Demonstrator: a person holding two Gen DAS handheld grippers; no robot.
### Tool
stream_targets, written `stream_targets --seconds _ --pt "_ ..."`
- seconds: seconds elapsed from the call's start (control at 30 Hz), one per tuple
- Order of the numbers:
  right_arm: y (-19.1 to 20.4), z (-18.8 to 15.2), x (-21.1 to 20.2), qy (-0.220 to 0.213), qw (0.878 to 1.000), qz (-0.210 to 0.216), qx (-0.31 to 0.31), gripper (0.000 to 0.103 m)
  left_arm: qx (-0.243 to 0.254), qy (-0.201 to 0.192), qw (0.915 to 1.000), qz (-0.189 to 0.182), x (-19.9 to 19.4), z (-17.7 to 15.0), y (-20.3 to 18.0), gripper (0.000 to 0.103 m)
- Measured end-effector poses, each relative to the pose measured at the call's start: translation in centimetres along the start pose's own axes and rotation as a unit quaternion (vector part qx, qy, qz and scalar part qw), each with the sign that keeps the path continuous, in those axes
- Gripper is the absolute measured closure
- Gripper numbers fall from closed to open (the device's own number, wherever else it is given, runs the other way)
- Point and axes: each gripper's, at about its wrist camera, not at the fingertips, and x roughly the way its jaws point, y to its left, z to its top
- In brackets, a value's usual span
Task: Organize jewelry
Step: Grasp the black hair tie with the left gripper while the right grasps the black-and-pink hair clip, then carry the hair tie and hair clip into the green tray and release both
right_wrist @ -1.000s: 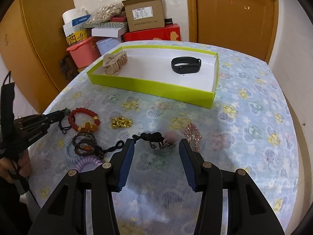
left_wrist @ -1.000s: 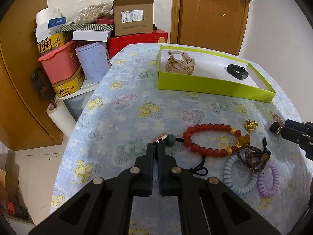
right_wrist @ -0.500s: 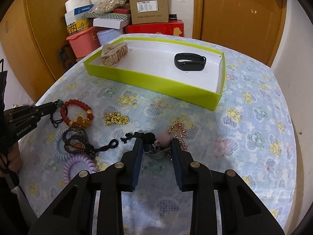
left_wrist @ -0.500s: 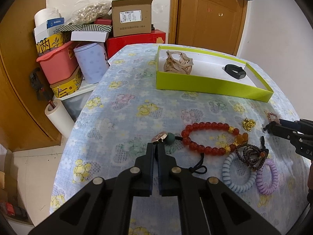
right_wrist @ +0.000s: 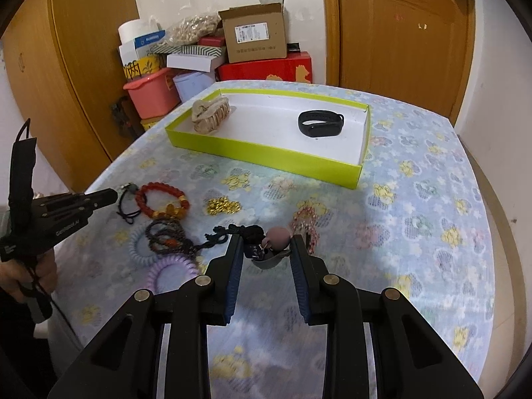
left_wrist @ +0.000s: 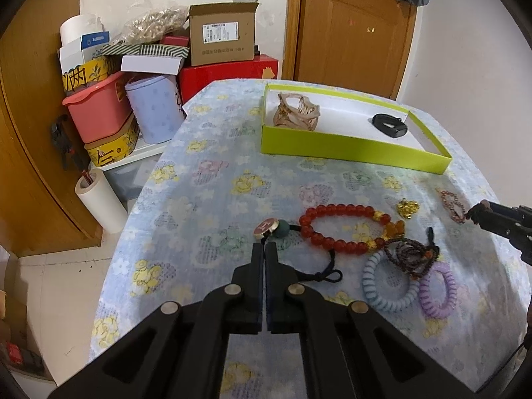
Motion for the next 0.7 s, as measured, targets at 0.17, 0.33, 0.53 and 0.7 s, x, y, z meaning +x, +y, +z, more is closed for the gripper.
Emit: stream_targets --seconds 0.17,0.33,0.53,0.7 --pt "0.1 -0.7 -1.3 -0.005 1.0 0.006 0.01 0.073 0.005 -0.013 0.9999 -0.008 -1.7 0.0 -0.1 0.103" --pt "0.4 -1.1 -1.9 -0.007 1.0 0.011 0.012 0.073 0.016 -0.009 0.9995 -0.026 -1.2 0.4 0.0 0.101" --pt "0.5 -1.3 -2.3 -0.007 1.0 0.013 0.012 0.073 0.038 0.01 0.9991 -0.018 1.3 1.0 -0.3 0.089" --pt "0.2 -1.2 -2.5 -0.01 1.0 0.008 0.014 0.073 0.038 0.019 0.9989 -0.019 2.4 1.2 -0.1 0.068"
